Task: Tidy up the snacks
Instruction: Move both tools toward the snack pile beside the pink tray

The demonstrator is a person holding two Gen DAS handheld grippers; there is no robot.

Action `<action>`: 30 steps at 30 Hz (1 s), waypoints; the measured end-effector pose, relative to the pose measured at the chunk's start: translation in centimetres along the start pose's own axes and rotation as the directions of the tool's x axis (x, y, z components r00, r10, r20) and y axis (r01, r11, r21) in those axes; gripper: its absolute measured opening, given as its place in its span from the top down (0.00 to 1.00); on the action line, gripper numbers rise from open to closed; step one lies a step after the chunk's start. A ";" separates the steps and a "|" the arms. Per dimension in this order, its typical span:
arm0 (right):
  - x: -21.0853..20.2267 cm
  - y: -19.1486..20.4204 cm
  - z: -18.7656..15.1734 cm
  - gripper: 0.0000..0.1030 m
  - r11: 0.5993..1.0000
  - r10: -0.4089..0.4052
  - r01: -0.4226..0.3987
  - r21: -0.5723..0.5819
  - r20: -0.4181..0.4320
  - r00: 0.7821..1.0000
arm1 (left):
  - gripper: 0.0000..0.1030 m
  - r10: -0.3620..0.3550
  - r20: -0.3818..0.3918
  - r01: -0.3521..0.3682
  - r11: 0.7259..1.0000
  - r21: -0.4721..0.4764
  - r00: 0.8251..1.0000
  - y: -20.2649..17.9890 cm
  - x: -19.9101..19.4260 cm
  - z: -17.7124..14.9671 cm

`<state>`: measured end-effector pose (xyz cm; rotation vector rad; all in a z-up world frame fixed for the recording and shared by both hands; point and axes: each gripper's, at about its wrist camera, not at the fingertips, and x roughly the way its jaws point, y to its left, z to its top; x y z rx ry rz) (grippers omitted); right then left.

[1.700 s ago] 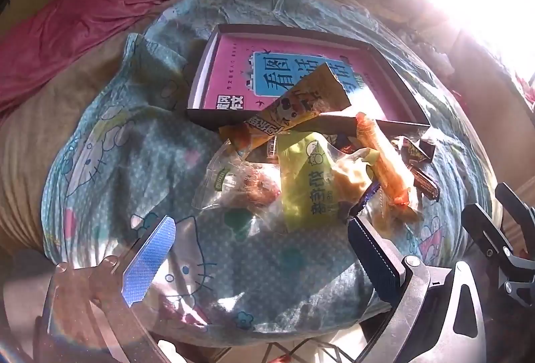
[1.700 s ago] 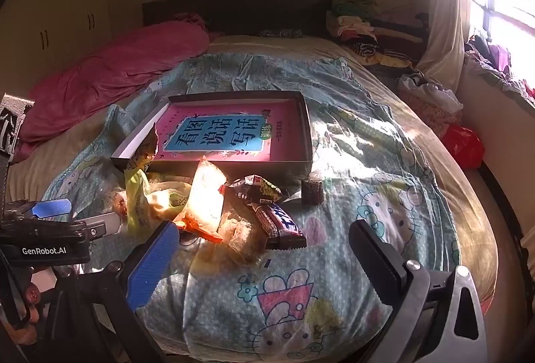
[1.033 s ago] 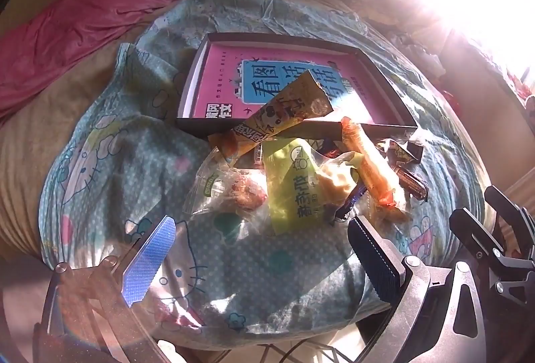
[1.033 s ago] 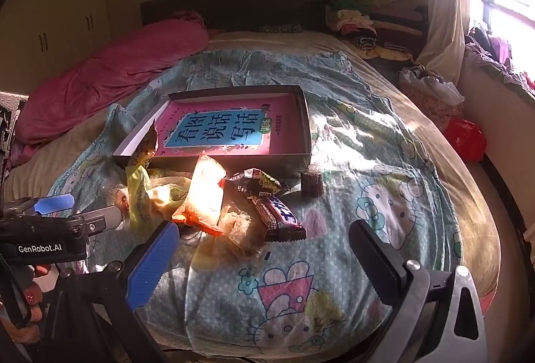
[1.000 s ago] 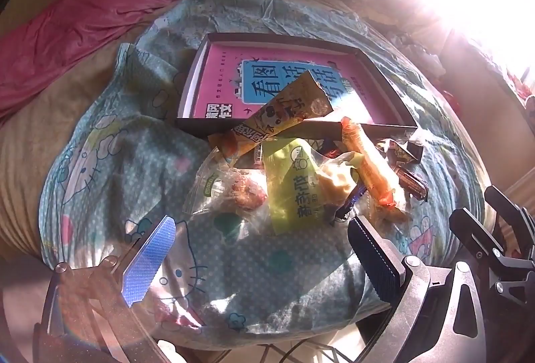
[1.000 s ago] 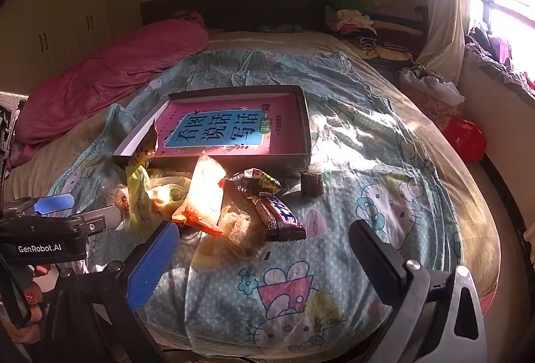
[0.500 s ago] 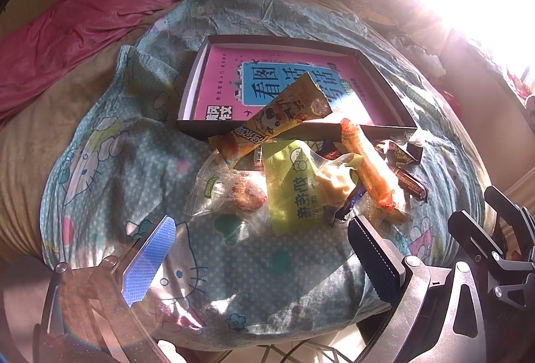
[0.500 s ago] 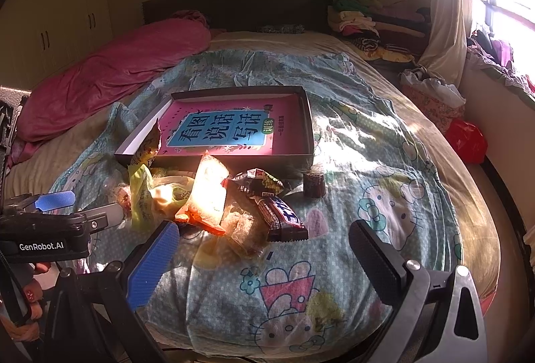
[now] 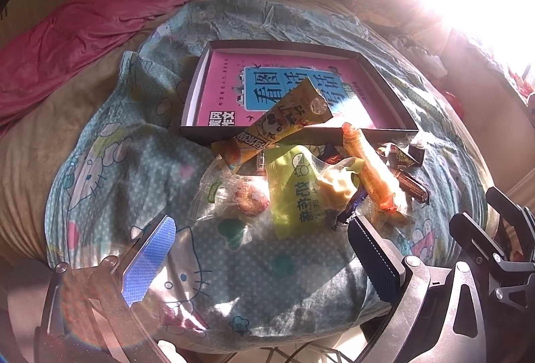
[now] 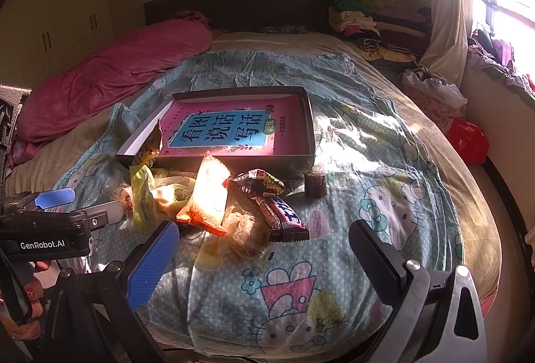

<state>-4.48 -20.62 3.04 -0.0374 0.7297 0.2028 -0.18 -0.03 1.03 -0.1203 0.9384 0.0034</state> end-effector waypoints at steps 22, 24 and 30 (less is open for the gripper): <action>0.3 -0.4 0.0 0.00 1.000 0.000 0.000 0.016 0.004 1.000 | 0.00 0.003 -0.011 -0.003 1.000 -0.014 1.000 0.4 0.3 0.0; 0.4 -0.7 0.0 0.00 1.000 -0.002 0.002 0.025 0.003 1.000 | 0.00 0.004 -0.014 -0.004 1.000 -0.021 1.000 0.6 0.4 0.0; 0.6 -1.5 0.0 0.00 0.999 -0.002 0.002 0.047 0.001 1.000 | 0.00 0.006 -0.019 -0.007 0.999 -0.047 1.000 1.6 0.6 0.2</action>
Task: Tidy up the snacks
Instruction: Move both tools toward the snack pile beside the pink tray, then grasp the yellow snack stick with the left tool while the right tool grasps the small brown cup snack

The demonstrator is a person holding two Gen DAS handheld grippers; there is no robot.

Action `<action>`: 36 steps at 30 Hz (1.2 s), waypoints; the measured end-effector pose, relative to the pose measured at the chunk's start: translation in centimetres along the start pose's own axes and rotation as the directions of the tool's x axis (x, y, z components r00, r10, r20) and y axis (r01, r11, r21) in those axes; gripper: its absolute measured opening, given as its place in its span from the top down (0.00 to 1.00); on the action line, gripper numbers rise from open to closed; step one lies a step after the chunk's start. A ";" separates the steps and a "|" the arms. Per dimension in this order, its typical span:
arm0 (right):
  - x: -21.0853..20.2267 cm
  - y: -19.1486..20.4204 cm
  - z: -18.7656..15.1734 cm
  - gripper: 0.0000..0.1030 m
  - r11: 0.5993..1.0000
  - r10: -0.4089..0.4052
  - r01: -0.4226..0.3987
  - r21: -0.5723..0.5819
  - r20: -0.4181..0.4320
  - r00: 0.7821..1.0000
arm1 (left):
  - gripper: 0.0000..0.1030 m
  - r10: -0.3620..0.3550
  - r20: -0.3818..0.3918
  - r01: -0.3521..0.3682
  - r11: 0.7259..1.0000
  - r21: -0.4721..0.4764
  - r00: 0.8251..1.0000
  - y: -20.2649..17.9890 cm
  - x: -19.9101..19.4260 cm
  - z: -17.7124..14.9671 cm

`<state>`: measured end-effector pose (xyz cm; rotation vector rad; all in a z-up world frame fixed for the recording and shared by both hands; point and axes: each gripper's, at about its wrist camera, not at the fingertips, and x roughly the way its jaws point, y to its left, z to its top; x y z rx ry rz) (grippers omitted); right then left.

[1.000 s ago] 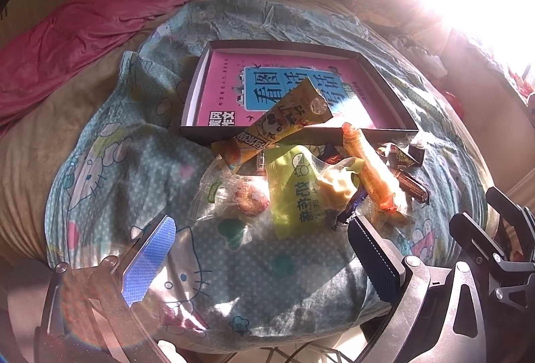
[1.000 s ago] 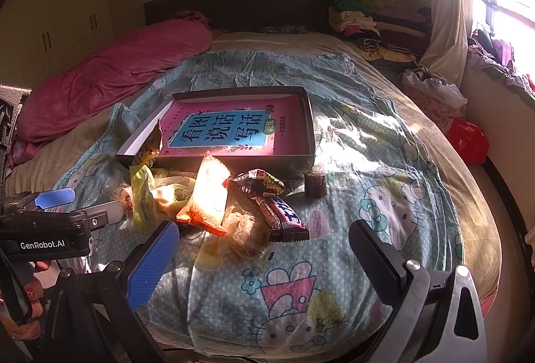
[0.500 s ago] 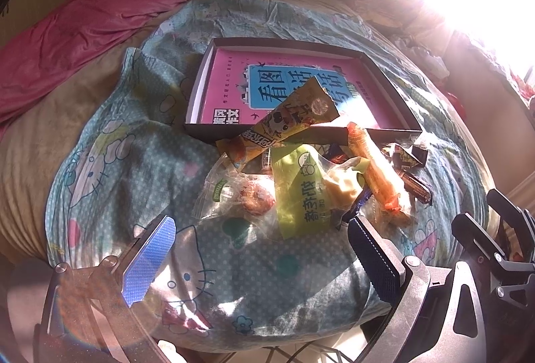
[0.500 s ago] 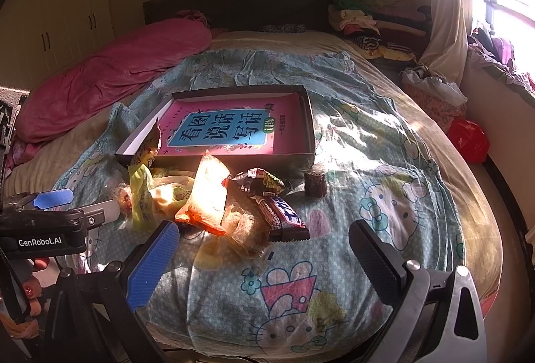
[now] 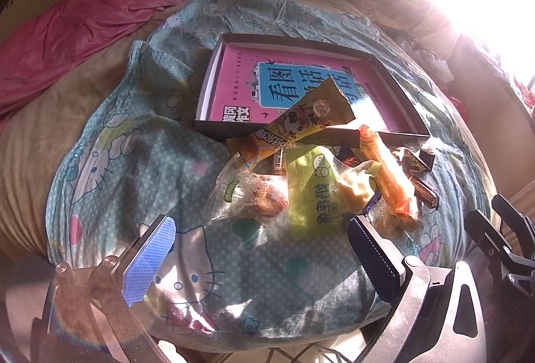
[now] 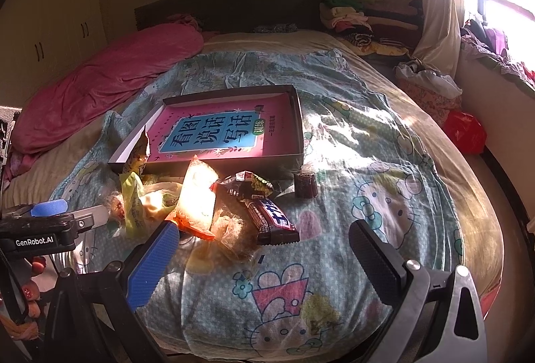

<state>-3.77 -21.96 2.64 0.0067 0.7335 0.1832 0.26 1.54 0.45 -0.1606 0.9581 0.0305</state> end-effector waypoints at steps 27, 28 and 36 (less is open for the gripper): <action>2.0 -2.4 0.9 0.00 0.998 -0.003 0.003 0.064 -0.001 1.000 | 0.00 0.017 0.014 -0.017 1.000 0.026 1.000 1.4 2.4 3.9; 2.3 -2.7 1.1 0.00 0.997 -0.008 0.008 0.073 -0.002 1.000 | 0.00 0.021 0.010 -0.022 0.999 0.036 1.000 1.2 2.7 4.1; 4.2 -4.8 2.6 0.00 0.993 -0.018 0.017 0.114 0.003 1.000 | 0.00 0.030 0.054 -0.035 0.995 0.093 0.998 -0.4 3.0 5.6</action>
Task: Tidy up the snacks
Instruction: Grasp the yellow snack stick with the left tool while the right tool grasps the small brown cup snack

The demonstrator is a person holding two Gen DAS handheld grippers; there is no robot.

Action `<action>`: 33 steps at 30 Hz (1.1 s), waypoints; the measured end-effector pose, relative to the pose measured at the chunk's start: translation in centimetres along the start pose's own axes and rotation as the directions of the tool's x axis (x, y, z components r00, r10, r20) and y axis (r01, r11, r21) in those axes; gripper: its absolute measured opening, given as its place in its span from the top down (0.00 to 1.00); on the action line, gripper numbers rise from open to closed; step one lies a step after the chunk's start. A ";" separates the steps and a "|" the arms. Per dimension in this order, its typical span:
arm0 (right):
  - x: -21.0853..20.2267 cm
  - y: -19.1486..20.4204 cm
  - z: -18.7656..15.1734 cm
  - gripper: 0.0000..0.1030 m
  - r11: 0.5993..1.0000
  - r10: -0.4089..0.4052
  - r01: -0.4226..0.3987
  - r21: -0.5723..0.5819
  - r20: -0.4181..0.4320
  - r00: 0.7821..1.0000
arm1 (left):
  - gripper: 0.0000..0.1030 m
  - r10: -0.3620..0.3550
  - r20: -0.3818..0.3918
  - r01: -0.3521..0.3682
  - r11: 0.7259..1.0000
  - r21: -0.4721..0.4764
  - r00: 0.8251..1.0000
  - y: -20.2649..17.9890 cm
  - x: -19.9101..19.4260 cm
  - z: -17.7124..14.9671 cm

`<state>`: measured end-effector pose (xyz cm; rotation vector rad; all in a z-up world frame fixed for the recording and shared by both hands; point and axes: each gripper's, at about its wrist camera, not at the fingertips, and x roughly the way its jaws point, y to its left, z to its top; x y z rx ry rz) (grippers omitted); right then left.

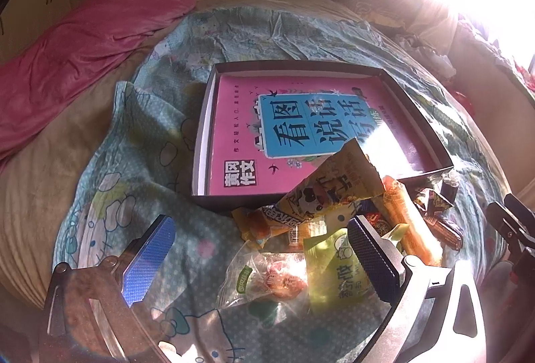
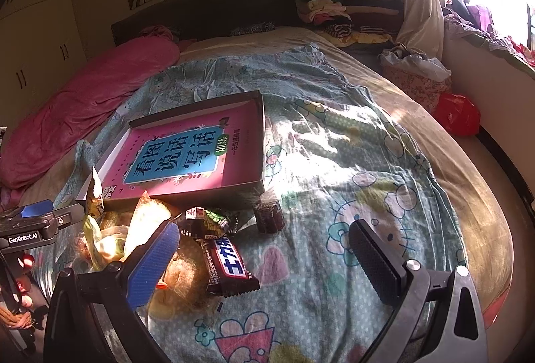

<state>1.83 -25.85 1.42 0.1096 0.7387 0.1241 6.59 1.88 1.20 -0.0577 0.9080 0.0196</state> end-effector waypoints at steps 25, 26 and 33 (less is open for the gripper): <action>7.9 -0.8 0.6 0.64 0.995 0.053 -0.067 -0.080 -0.165 0.985 | 0.28 -0.013 -0.029 0.016 0.996 0.089 0.999 -1.9 2.7 1.1; 8.0 -0.8 0.6 0.64 0.994 0.053 -0.067 -0.081 -0.165 0.985 | 0.28 -0.016 -0.034 0.019 0.995 0.095 0.999 -2.1 2.7 1.0; 7.9 -1.2 0.8 0.64 0.996 0.048 -0.058 -0.064 -0.149 0.988 | 0.27 -0.024 -0.050 0.032 0.986 0.166 0.998 -2.9 3.0 0.6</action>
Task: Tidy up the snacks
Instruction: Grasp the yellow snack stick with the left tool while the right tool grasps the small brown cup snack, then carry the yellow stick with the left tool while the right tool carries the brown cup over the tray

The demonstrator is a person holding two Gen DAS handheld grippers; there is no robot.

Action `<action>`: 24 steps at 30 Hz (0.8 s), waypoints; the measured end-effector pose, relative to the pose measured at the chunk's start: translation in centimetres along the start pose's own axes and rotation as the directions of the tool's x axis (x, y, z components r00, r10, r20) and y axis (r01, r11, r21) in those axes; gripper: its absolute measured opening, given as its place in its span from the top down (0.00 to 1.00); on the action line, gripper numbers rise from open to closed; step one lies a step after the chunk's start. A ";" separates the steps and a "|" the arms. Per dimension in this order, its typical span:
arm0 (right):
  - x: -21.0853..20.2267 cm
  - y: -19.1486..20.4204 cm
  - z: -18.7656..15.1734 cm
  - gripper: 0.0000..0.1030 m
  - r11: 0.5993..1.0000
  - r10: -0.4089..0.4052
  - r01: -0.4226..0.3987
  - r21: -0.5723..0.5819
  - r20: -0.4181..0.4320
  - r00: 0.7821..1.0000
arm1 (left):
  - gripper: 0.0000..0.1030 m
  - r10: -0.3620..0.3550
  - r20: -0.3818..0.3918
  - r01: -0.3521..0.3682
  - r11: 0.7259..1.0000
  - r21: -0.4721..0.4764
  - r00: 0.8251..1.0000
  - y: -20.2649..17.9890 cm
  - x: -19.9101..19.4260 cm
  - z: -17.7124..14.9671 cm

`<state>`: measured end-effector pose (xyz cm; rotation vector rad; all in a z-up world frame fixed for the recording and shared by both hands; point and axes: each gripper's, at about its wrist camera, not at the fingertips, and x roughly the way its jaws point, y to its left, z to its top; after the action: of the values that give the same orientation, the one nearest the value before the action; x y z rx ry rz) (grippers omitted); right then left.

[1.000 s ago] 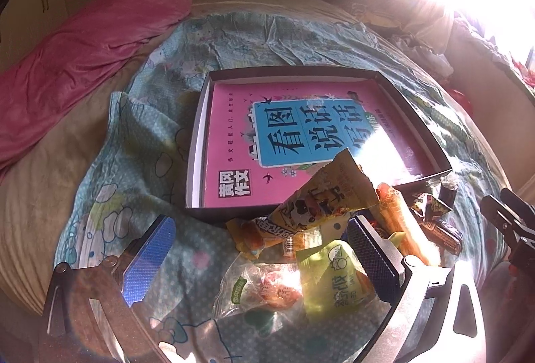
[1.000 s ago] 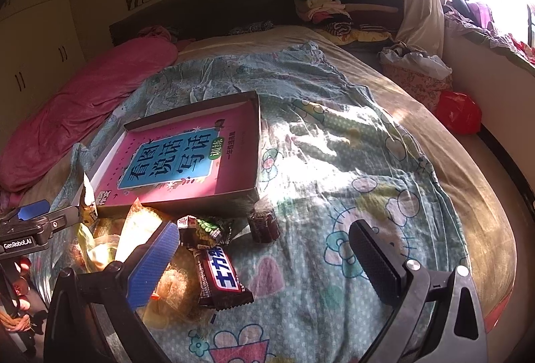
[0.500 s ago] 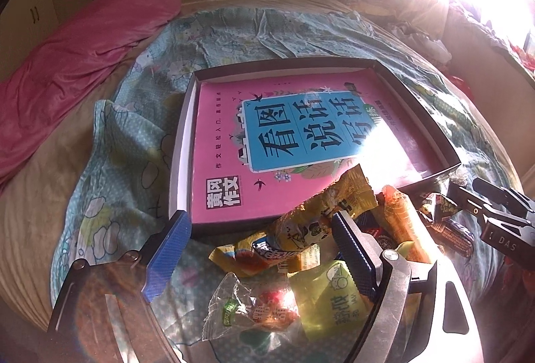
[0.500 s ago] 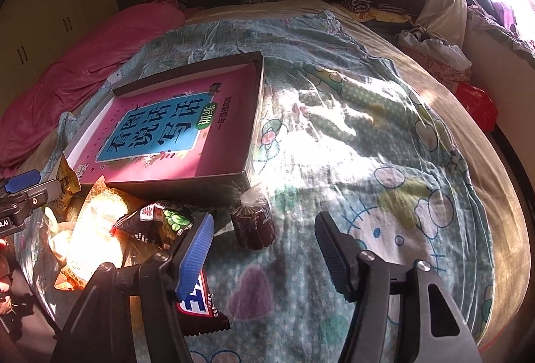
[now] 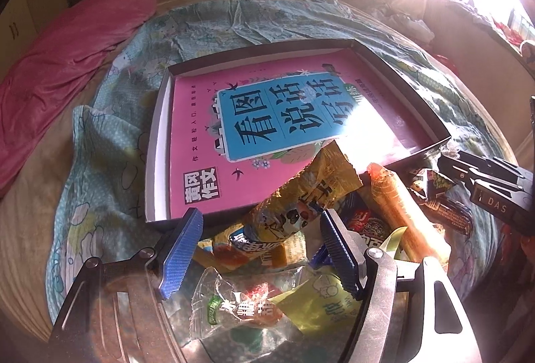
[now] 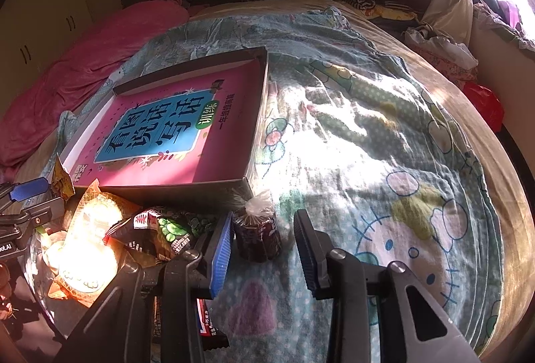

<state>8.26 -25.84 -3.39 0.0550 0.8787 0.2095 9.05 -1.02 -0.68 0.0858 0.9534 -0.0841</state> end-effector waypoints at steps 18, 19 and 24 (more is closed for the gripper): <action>-1.1 0.0 0.9 0.74 0.999 0.044 -0.045 0.027 0.035 0.998 | 0.83 -0.109 0.030 0.111 0.990 -0.088 0.994 2.5 -0.1 0.4; -1.3 0.2 1.0 0.74 0.999 0.043 -0.044 0.022 0.041 0.998 | 0.84 -0.120 0.029 0.122 0.988 -0.095 0.992 2.7 -0.1 0.5; -2.2 0.7 1.8 0.74 0.999 0.048 -0.049 0.021 0.072 0.996 | 0.85 -0.151 0.033 0.154 0.980 -0.125 0.988 3.4 -0.3 0.7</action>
<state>8.12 -25.53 -0.46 0.1041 0.8089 0.2415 9.82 2.27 0.14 -0.1059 0.9390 -0.1649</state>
